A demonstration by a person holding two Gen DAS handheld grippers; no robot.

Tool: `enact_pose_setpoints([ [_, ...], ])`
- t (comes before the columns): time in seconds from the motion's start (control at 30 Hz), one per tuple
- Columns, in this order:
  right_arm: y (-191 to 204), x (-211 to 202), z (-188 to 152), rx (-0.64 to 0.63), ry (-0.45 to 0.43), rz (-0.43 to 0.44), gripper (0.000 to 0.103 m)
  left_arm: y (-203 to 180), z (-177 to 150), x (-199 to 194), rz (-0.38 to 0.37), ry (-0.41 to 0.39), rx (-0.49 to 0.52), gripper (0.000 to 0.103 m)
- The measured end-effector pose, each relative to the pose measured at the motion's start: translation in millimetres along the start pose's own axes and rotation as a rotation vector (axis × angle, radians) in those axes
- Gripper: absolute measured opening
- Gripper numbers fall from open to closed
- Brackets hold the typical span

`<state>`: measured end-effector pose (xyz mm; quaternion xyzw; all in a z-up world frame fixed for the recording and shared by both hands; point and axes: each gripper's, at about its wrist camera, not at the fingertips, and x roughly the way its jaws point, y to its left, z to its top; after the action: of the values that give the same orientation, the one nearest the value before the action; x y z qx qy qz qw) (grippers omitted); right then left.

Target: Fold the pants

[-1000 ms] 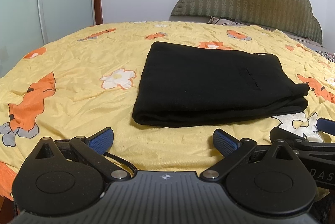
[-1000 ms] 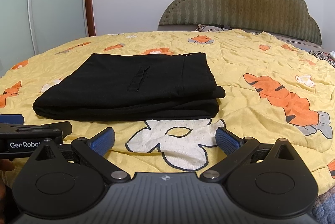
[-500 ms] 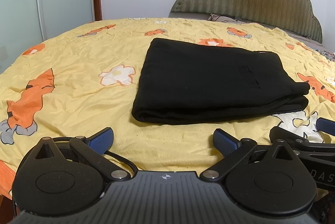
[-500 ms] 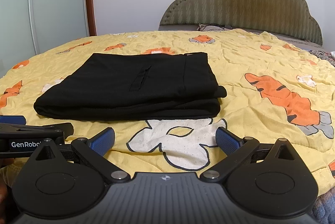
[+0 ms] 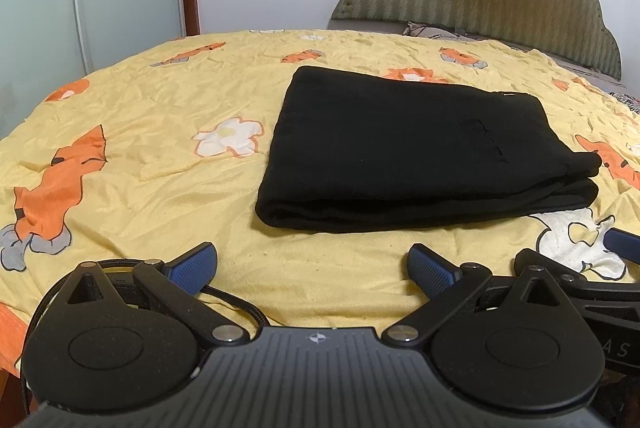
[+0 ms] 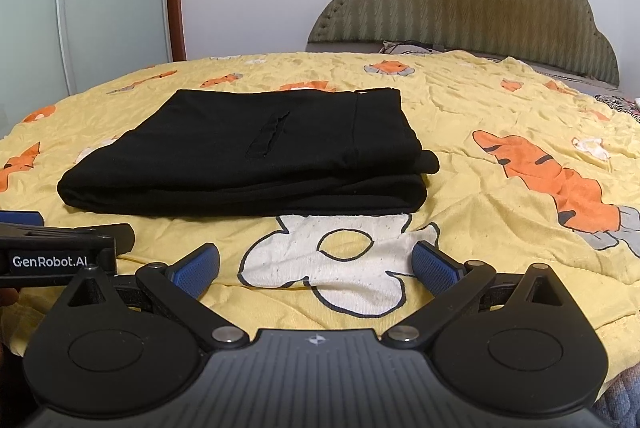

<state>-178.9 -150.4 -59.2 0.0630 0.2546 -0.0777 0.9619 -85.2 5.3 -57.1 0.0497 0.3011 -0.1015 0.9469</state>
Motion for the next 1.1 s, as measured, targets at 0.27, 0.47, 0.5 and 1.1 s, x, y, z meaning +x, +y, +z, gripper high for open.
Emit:
enact_pose_setpoints([
  [0.27, 1.0, 0.3, -0.6, -0.006, -0.006, -0.004, 0.103, 0.4, -0.2, 0.7, -0.001, -0.001, -0.001, 0.103],
  [0.47, 1.1, 0.3, -0.8, -0.006, -0.006, -0.004, 0.103, 0.6, -0.3, 0.8, -0.001, -0.001, -0.001, 0.103],
  [0.5, 1.1, 0.4, -0.8, -0.006, -0.006, -0.004, 0.103, 0.6, -0.4, 0.9, -0.001, -0.001, -0.001, 0.103],
  [1.1, 1.0, 0.5, -0.7, -0.006, -0.006, -0.004, 0.103, 0.6, 0.0, 1.5, -0.001, -0.001, -0.001, 0.103],
])
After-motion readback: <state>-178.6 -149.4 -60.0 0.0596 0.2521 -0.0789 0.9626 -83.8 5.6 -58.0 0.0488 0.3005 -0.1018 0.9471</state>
